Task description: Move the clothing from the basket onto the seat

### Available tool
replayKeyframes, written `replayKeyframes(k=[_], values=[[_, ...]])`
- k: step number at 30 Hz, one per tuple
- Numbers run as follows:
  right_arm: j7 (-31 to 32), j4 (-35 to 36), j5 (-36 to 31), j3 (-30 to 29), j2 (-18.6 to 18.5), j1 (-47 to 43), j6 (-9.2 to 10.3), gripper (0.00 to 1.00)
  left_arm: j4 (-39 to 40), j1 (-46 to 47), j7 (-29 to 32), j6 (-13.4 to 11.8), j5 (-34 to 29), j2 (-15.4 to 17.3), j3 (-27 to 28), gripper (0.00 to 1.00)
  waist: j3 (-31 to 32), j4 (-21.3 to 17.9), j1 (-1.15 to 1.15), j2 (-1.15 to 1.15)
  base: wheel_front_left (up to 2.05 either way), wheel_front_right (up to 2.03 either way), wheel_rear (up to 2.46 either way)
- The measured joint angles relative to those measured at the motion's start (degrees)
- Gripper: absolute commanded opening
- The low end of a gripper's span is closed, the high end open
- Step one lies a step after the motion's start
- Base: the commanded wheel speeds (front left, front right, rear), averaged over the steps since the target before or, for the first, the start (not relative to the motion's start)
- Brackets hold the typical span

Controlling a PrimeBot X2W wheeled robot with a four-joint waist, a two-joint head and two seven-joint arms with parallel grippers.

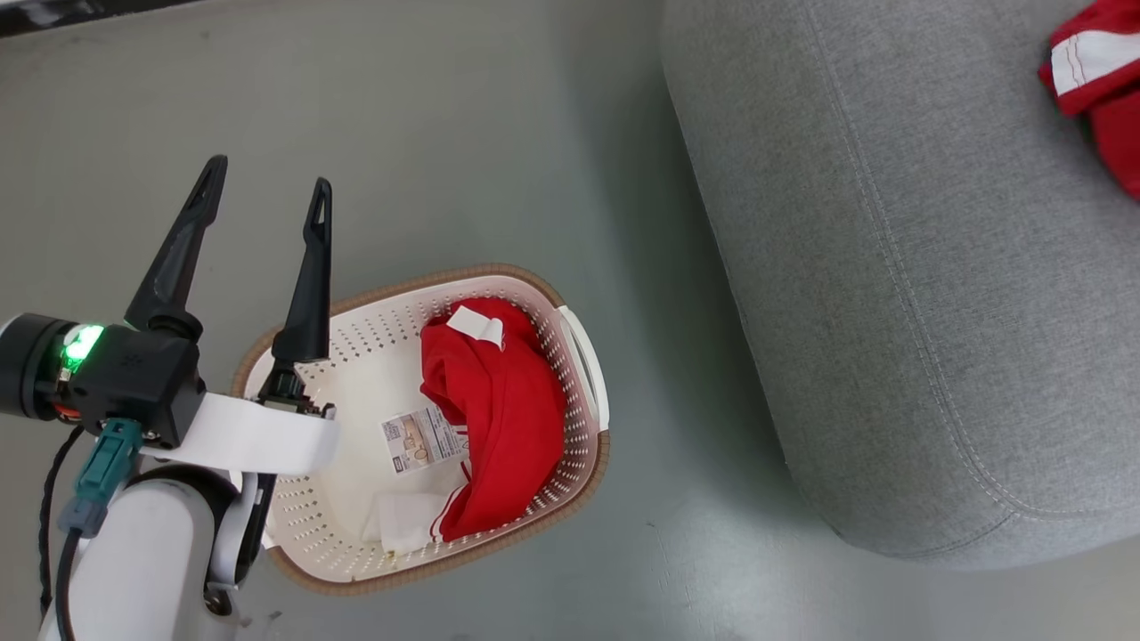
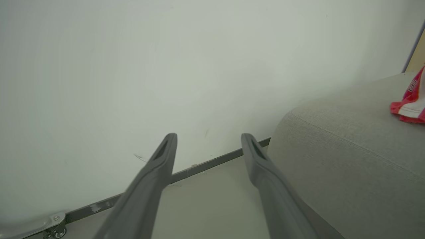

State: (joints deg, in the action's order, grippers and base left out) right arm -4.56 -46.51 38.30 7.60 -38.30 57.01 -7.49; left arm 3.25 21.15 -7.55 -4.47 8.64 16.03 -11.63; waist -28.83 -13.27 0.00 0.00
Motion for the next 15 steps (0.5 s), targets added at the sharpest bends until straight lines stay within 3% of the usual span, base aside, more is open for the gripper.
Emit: replayKeyframes(k=[15], values=[[-3.76,-6.03,2.03,0.44,4.56,-3.17,0.0,0.0,-1.46,1.55,-0.1,-0.07,-0.33,-0.07,-0.4,1.0,-1.19,-0.35,0.0,0.0,0.0,0.0,0.0]])
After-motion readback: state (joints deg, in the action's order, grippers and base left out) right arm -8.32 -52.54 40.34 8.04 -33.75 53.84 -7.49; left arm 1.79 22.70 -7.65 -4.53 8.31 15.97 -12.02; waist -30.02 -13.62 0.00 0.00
